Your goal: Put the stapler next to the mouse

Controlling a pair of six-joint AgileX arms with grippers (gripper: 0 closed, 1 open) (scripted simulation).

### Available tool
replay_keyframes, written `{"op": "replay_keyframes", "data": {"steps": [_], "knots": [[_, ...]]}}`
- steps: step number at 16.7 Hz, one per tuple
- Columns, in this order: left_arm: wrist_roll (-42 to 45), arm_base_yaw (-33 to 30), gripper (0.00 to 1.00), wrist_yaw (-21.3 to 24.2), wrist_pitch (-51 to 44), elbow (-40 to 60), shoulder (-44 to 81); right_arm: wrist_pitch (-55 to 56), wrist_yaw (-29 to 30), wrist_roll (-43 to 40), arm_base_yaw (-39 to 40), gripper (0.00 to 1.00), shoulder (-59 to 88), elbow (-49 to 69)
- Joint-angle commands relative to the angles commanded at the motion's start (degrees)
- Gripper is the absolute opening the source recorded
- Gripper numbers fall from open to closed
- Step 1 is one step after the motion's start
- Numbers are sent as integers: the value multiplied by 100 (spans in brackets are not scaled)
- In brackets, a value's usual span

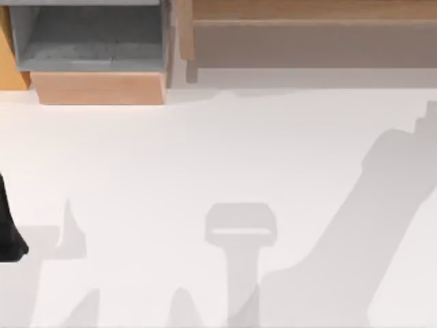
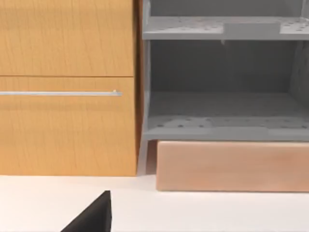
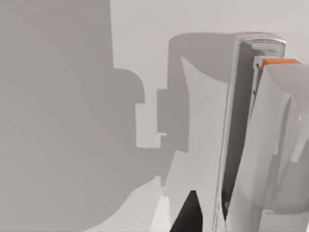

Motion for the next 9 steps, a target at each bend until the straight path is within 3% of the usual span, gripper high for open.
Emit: {"op": "replay_keyframes", "data": {"steps": [3,9], "knots": [[0,0,100,0,0,0,0,0,0,0,0,98,0,0],[0,0,100,0,0,0,0,0,0,0,0,100,0,0]]}}
